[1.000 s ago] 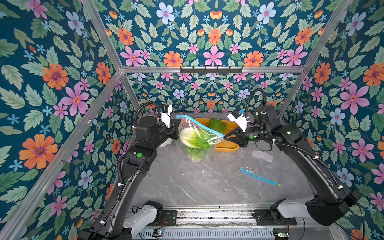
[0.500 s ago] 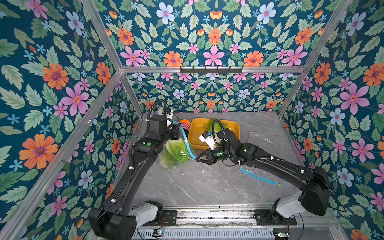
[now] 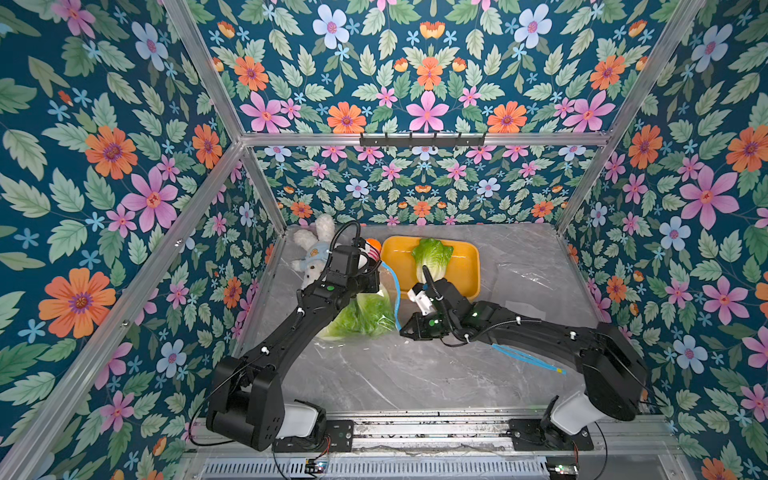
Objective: Put the chinese cabbages into a zipper bag and zip it
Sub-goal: Place the zipper food storage bag at the center of the board, then pick up the zipper food storage bag at the center of the board.
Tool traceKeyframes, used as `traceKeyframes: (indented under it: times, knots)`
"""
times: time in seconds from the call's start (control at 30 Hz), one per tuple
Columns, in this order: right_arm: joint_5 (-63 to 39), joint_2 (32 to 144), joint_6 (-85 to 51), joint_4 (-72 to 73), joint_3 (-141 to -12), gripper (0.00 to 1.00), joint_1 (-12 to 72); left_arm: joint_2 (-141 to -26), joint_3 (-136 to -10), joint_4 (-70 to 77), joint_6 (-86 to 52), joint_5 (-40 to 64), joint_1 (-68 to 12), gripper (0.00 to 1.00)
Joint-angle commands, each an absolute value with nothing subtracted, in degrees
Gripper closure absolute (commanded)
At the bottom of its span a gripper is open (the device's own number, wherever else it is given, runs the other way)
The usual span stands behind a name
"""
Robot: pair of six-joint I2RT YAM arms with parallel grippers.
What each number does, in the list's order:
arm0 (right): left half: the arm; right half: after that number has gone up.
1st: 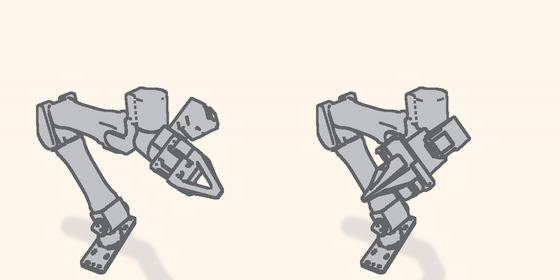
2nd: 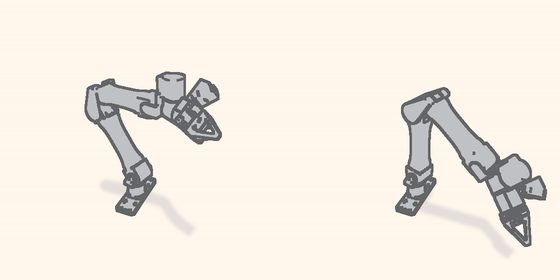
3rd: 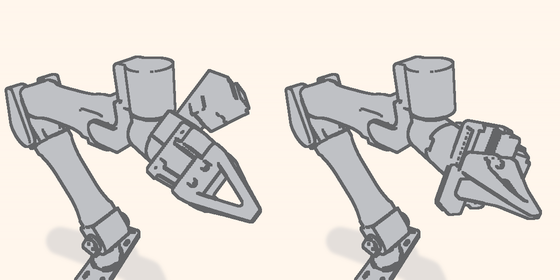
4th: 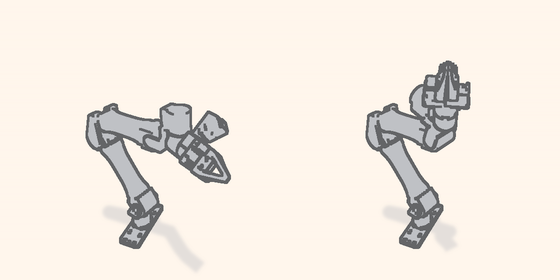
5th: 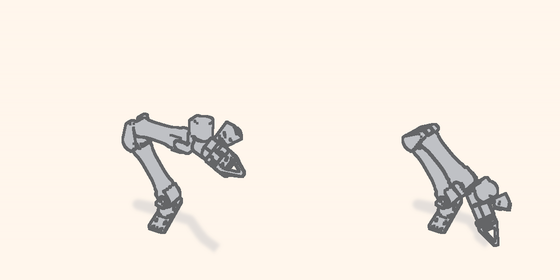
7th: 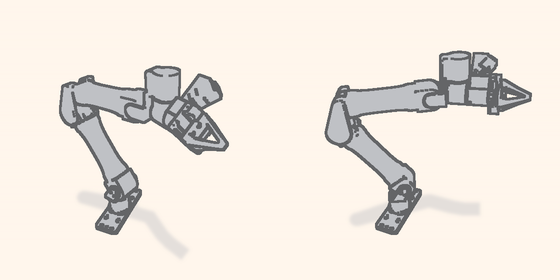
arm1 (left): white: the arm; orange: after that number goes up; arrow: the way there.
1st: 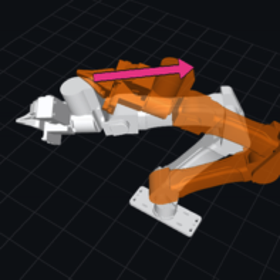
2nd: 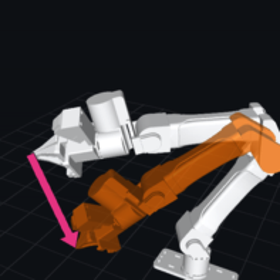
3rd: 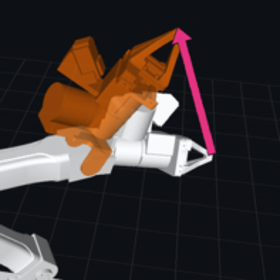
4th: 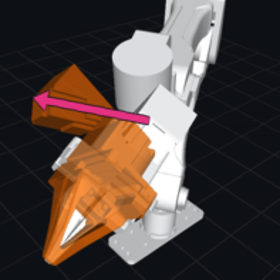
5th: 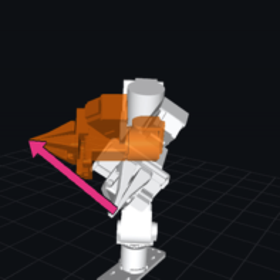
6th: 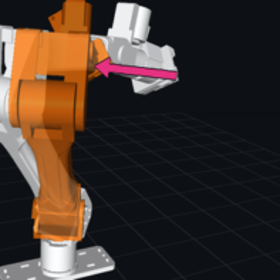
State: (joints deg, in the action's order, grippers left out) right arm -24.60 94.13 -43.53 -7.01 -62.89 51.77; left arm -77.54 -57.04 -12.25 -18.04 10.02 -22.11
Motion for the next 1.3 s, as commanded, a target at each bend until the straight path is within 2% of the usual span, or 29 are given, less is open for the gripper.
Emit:
traceKeyframes:
  times: [0.0, 0.07, 0.2, 0.37, 0.6, 0.83, 1.03, 1.27]
  knots:
    - [-28.2, 99.9, -45.4, -1.4, -66.6, 0.91, 53.6, -76.1, -55.6, -13.7, -18.5, 4.8, -22.0, 0.77]
    - [-28.6, 101.0, -46.4, 0.1, -67.1, 0.87, 53.7, -75.3, -55.7, -15.9, -17.9, 1.8, -22.0, 0.69]
    - [-26.1, 100.0, -43.6, -5.4, -69.4, 0.62, 53.6, -73.8, -57.5, -16.2, -16.8, 2.5, -21.9, 0.57]
    - [-20.4, 95.6, -41.1, -14.5, -69.7, 0.4, 52.5, -72.6, -59.4, -13.8, -16.0, 6.3, -22.1, 0.47]
    - [-9.9, 79.5, -43.9, -27.2, -61.6, 0.16, 47.3, -71.0, -57.4, -8.2, -15.5, 8.8, -25.3, 0.35]
    - [-6.3, 60.2, -52.9, -39.1, -49.9, 0.03, 36.5, -73.2, -55.0, -0.6, -14.7, 6.9, -36.4, 0.28]
    - [-9.8, 45.9, -60.3, -45.1, -40.0, 0.01, 25.5, -78.0, -54.9, 5.5, -14.0, 5.1, -44.8, 0.23]
    - [-8.6, 38.4, -66.1, -52.5, -36.3, 0.01, 21.7, -80.1, -54.0, 8.9, -13.7, 5.9, -47.4, 0.13]
